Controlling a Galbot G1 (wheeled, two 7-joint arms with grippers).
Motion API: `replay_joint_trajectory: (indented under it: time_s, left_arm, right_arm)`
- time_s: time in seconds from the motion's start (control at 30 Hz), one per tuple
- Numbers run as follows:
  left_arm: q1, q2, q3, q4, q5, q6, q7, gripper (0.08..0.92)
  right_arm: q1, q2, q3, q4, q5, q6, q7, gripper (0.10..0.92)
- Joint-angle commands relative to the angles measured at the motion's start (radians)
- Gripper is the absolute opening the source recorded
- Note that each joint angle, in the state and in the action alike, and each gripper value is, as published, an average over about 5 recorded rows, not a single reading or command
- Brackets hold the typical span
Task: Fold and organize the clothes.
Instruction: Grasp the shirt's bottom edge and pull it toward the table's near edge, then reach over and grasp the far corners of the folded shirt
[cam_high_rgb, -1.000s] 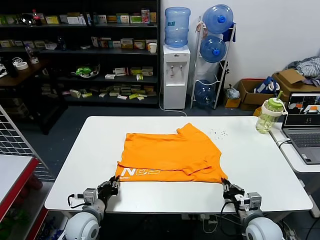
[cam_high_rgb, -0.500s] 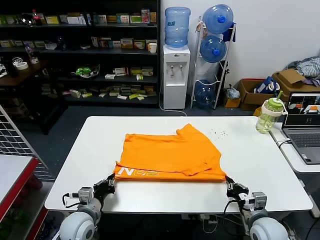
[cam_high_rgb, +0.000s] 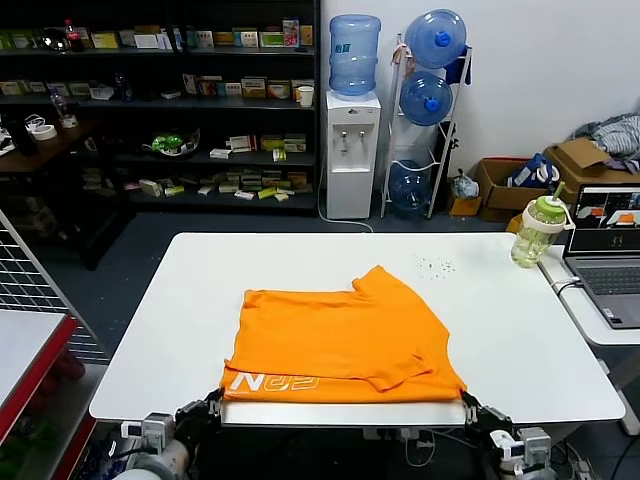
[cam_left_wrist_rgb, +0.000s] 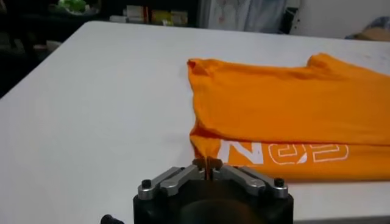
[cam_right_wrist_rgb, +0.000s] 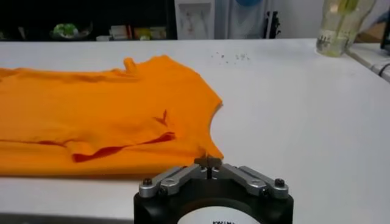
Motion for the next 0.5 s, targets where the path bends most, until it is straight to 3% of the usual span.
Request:
replay_joint_trajectory:
  time_s: [0.03,0.23,0.37,0.5]
  left_arm:
    - [0.102,0.030,-0.007,-0.076,-0.015,0.019,-0.026,0.225]
    - [-0.041,0.048,-0.054,-0.075,-0.024,0.009,-0.010,0.398]
    - [-0.236,0.053,-0.049,-0.014,-0.056,-0.013,0.021,0.520]
    - [-0.489,0.003,0.029,0.139,-0.099,-0.018,0.045,0.632]
  right_arm:
    - [-0.122,-0.002,0.042,0.074,-0.025,0.009,0.003,0.242]
    - [0.023,-0.041,0.048,0.098,0.019,0.032,-0.032,0.415]
    - [0.253,-0.090,0.000,0.052,0.092,0.014,-0.020,0.528]
    - [0.577,-0.081,-0.129,-0.135,0.148,-0.039,0.023,0.649]
